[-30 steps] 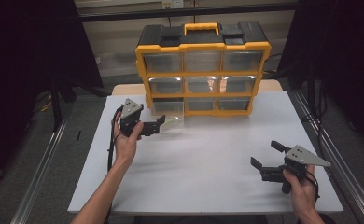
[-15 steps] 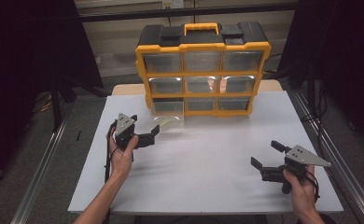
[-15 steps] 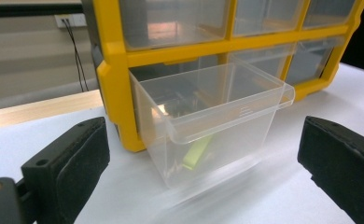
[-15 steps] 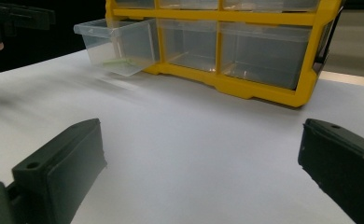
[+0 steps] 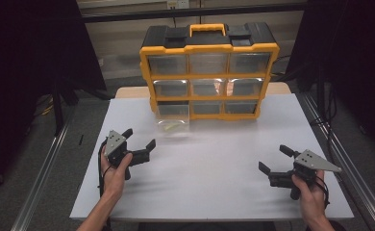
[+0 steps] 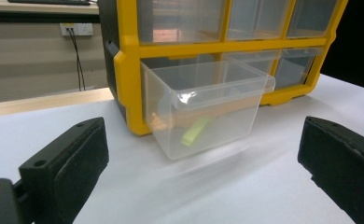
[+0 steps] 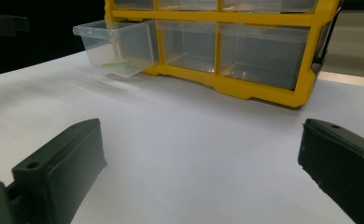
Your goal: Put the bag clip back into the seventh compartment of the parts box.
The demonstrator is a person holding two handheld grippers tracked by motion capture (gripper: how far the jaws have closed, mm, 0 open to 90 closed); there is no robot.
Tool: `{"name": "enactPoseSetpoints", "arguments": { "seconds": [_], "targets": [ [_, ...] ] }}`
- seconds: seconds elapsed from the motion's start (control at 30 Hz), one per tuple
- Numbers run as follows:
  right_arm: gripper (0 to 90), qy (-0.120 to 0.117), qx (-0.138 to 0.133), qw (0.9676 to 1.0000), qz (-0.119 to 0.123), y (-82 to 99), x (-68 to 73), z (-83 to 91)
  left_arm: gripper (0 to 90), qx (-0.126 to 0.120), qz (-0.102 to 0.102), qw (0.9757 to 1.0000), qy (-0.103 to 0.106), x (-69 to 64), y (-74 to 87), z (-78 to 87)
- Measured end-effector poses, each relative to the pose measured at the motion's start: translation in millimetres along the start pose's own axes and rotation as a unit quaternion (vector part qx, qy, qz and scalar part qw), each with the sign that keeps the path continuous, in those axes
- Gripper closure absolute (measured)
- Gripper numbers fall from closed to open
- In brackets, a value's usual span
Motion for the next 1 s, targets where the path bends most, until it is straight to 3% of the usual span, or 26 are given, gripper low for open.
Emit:
{"name": "enactPoseSetpoints", "arguments": {
  "seconds": [0.13, 0.43, 0.5, 0.53, 0.57, 0.67, 0.73, 0.83, 0.87, 0.9, 0.93, 1.0],
  "targets": [
    [0.1, 0.002, 0.0, 1.0, -0.002, -0.2, -0.2, 0.2, 2.0, 0.006, 0.015, 0.9999, -0.001, 0.9, 3.5, 7.9],
    [0.1, 0.009, -0.003, 0.9999, -0.007, -0.4, -1.6, -0.2, 2.0, 0.0, 0.001, 1.0, -0.003, -0.9, 8.7, 31.9],
    [0.1, 0.013, -0.004, 0.9999, -0.01, -0.5, -2.8, -0.1, 2.3, 0.0, 0.001, 1.0, 0.006, -1.7, 11.2, 36.3],
    [0.2, 0.013, -0.005, 0.9998, -0.011, -0.6, -3.1, 0.1, 2.3, -0.003, 0.008, 1.0, 0.0, -2.9, 12.3, 37.7],
    [0.1, 0.012, -0.004, 0.9999, -0.011, -0.5, -3.4, 0.5, 2.3, 0.009, -0.009, 0.9999, 0.004, -1.5, 14.1, 41.1],
    [0.1, 0.014, -0.006, 0.9998, -0.011, -0.7, -3.3, 0.3, 2.3, 0.014, -0.011, 0.9998, 0.006, -1.6, 17.4, 48.9],
    [0.1, 0.012, -0.004, 0.9999, -0.01, -0.7, -2.7, 0.5, 2.3, 0.025, -0.011, 0.9996, -0.003, -0.6, 20.7, 55.4],
    [0.1, 0.014, -0.008, 0.9998, -0.012, -1.1, -2.0, 0.6, 2.5, 0.021, -0.015, 0.9995, -0.02, 2.4, 24.3, 65.0],
    [0.0, 0.016, -0.01, 0.9998, -0.011, -1.3, -2.3, 0.8, 2.5, 0.003, 0.002, 0.9998, -0.019, 1.8, 22.6, 64.1],
    [0.0, 0.014, -0.01, 0.9998, -0.01, -1.4, -2.1, 0.7, 2.6, -0.001, -0.003, 0.9998, -0.018, 1.8, 22.2, 63.8],
    [0.1, 0.012, -0.008, 0.9999, -0.006, -1.2, -2.0, 0.3, 2.8, 0.011, -0.011, 0.9998, -0.016, 1.2, 23.4, 63.0],
    [0.2, 0.009, -0.005, 0.9999, -0.005, -0.9, -1.4, -0.5, 2.9, 0.018, -0.006, 0.9998, -0.003, -0.2, 24.1, 61.8]
  ]
}}
Point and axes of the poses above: each handheld gripper's, and its own axes: z roughly backward along the jaws, y roughly out of its underside, x roughly to its left, the point moved 4 cm from there along -z, roughly forward along the jaws
